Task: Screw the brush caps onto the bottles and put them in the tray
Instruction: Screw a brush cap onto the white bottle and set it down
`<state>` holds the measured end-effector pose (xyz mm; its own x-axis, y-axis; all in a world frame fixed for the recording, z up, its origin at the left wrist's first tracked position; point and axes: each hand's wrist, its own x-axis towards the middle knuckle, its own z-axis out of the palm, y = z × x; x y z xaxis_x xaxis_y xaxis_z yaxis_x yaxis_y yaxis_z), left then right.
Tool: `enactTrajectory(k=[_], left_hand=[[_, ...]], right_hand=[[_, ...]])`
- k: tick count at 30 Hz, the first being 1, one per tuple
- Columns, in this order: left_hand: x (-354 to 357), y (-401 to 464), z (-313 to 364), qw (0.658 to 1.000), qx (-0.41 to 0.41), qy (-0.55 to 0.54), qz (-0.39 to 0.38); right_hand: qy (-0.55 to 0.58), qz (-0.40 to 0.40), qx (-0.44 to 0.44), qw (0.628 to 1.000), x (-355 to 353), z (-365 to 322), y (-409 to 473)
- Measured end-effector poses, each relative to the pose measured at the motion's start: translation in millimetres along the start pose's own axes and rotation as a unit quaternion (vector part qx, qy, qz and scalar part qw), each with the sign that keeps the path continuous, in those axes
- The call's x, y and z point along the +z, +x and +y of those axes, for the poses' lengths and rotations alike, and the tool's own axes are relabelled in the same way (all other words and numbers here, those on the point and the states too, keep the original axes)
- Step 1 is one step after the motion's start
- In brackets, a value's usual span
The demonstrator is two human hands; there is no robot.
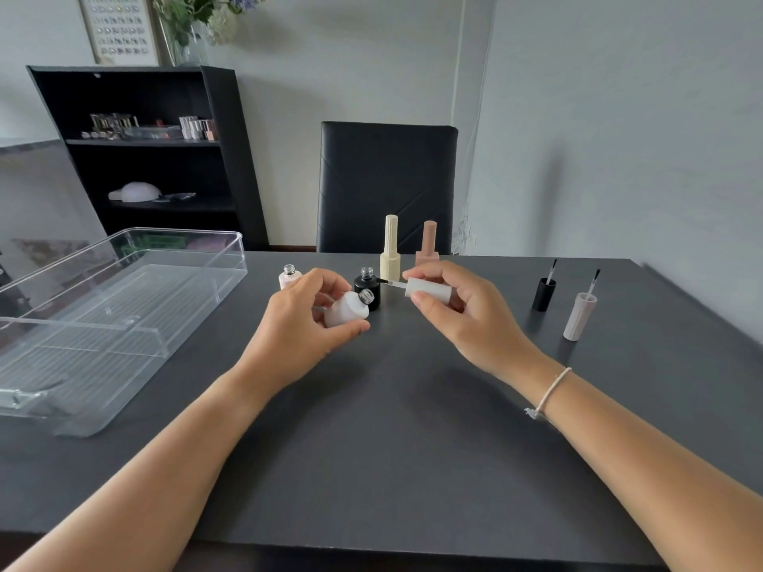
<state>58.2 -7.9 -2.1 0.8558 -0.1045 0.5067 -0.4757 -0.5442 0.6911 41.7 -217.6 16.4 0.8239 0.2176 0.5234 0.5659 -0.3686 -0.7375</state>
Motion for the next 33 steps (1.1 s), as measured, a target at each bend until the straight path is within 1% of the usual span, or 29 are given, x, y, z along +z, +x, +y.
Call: enactTrajectory(k=[7,18,33], left_hand=[[0.8,-0.7,2.0,0.998,0.058,0.016,0.006],[1.8,-2.0,3.7,0.998,0.066,0.009,-0.006],[7.2,-6.1,9.9,0.993,0.101,0.028,-0.056]], right_hand=[[-0.013,0.002,-0.005,1.0,-2.4,3.4,0.8],[-0.033,-0.003,0.007,0.999,-2.4,6.0,1.2],[-0.081,-0.048,-0.03,0.995,1.7,9.4,2.3]])
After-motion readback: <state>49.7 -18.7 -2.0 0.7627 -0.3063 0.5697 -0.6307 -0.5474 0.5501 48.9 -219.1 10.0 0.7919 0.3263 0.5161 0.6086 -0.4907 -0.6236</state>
